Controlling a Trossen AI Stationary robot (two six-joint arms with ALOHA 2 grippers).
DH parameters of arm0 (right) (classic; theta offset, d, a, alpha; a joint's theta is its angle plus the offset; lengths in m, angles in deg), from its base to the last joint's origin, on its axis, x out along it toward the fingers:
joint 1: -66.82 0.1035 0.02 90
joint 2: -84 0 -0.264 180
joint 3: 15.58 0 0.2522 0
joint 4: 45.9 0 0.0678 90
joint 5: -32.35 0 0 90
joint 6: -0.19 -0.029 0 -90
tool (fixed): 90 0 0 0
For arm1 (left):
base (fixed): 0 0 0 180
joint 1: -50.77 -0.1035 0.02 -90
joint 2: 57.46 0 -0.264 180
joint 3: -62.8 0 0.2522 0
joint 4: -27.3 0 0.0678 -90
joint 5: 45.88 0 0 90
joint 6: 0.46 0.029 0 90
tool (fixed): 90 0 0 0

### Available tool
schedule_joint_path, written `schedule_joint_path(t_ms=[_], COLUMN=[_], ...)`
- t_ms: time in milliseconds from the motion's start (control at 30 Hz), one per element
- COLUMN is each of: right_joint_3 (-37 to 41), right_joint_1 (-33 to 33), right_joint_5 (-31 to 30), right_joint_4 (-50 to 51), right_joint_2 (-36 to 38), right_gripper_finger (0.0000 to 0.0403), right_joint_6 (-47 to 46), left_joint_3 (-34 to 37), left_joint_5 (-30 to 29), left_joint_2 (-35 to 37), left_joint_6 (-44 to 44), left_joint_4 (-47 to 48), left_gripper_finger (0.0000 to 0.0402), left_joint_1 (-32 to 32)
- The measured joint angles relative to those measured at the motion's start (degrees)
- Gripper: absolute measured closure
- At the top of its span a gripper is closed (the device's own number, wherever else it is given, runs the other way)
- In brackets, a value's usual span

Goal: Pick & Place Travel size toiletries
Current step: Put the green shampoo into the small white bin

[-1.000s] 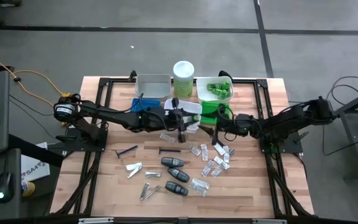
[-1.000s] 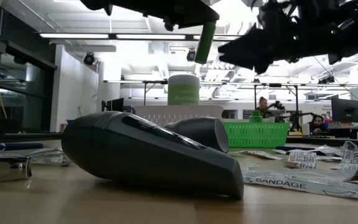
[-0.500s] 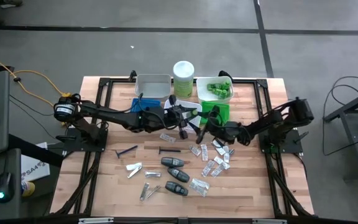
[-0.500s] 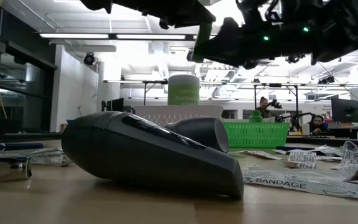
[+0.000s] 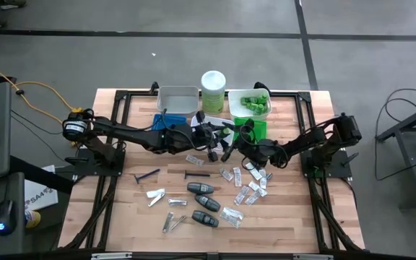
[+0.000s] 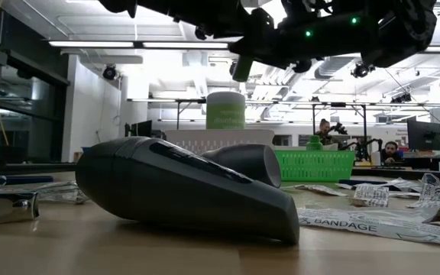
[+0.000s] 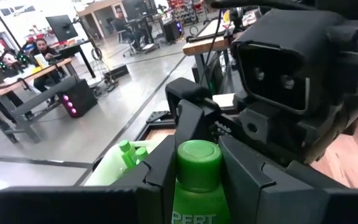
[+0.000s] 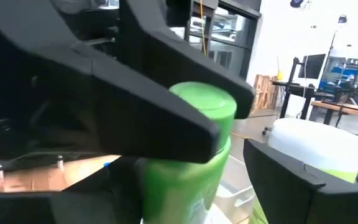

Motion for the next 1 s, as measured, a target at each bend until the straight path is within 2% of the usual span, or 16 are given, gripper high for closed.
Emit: schedule_joint_path(t_ms=[100, 333, 567, 767, 933, 1000], right_joint_3=[0.00, -0.02, 0.09, 0.09, 0.61, 1.96], right_joint_1=[0.00, 0.02, 0.04, -0.39, -3.19, -5.25], right_joint_5=[-0.33, -1.35, -4.61, -10.32, -19.51, -20.33], right_joint_4=[0.32, 1.59, 2.91, 3.30, 3.45, 3.80], right_joint_2=[0.00, 0.00, 0.00, 0.18, 0.55, 0.92], right_gripper_finger=[0.0194, 0.0299, 0.0313, 0.0315, 0.0315, 0.0315], right_joint_6=[0.00, -0.11, 0.17, 1.54, 8.46, 8.80], left_joint_3=[0.00, 0.00, 0.00, 0.00, -0.02, -0.02], left_joint_5=[-0.02, -0.59, -0.59, -0.84, -8.30, -9.97], left_joint_2=[0.00, -0.04, -0.07, -0.07, 1.97, 3.38], left_joint_6=[0.00, -0.20, 0.02, 1.63, 0.48, -0.63], left_joint_4=[0.17, 0.21, 0.69, 0.82, 7.95, 11.19], left_gripper_finger=[0.0309, 0.0308, 0.0261, 0.0212, 0.0199, 0.0199], left_joint_1=[0.00, -0.04, -0.02, 0.04, 0.49, 0.44])
